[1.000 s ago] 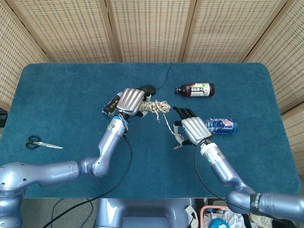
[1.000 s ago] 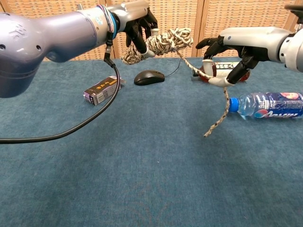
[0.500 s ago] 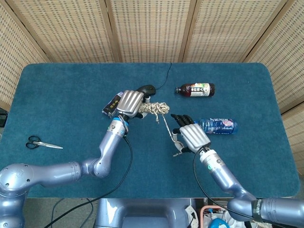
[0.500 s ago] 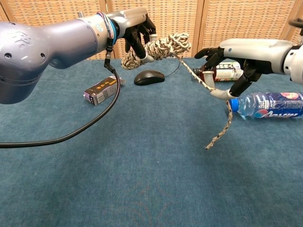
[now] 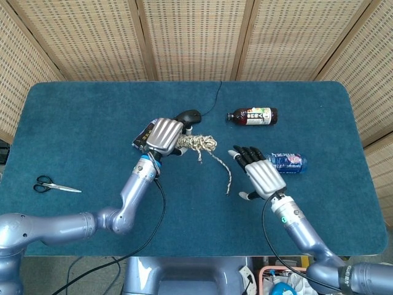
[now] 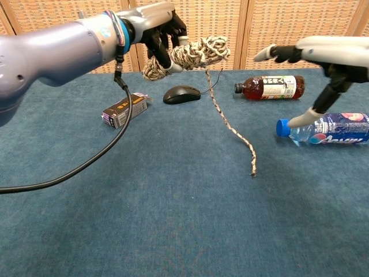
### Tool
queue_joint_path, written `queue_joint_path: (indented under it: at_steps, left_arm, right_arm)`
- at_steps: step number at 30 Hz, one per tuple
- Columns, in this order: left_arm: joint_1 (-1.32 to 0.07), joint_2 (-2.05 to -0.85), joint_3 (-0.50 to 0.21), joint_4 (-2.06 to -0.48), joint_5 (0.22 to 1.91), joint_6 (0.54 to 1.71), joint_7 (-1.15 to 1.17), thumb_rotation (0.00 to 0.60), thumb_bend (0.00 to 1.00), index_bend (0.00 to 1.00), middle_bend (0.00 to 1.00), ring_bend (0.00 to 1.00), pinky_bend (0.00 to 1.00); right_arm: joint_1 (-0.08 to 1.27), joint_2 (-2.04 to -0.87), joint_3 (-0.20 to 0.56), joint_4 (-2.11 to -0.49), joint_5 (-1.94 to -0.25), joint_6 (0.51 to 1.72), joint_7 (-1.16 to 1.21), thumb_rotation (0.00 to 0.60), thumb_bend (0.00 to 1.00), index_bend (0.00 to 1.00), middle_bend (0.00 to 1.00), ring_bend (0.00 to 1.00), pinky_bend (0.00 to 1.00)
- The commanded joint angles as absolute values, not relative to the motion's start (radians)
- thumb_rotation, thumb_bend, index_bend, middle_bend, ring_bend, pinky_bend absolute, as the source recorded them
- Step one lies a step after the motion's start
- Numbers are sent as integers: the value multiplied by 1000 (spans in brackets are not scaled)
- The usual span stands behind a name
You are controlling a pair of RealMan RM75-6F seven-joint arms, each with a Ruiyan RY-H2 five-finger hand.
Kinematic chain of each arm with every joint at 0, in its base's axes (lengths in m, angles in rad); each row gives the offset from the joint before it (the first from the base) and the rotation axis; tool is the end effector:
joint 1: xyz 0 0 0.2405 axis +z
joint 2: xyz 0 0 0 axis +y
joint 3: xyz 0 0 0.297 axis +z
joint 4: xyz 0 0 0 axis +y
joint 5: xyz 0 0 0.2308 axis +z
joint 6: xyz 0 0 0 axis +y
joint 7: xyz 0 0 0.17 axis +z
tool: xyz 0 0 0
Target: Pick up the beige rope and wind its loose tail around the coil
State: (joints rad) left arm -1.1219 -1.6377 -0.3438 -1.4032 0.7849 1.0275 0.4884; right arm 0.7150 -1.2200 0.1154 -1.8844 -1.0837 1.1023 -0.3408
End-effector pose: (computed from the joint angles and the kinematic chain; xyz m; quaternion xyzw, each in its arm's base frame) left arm -0.0110 0.4767 -0.0341 -0.7054 -0.3398 -0.4517 0.4276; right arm -0.1572 -0.3608 0.0543 0.7251 -0.3843 0.3936 0.4143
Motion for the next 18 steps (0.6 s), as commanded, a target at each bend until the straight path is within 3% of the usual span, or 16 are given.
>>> queue_joint_path:
  at_steps: [1, 7, 18]
  left_arm:
    - [-1085, -1606, -314, -1442, 833, 1050, 467, 600, 421, 650, 517, 450, 577]
    - [-1027, -1561, -266, -1484, 921, 1081, 435, 600, 421, 650, 518, 450, 577]
    - [-977, -1501, -251, -1550, 999, 1112, 430, 600, 421, 650, 517, 450, 577]
  right_arm:
    - [600, -1171, 53, -1807, -1246, 1245, -278, 600, 0, 23, 0, 0, 0]
    - [470, -1217, -12, -1538, -1396, 1398, -175, 600, 0, 10, 0, 0, 0]
    - [358, -1325, 0, -1337, -1455, 1516, -111, 600, 0, 10, 0, 0, 0]
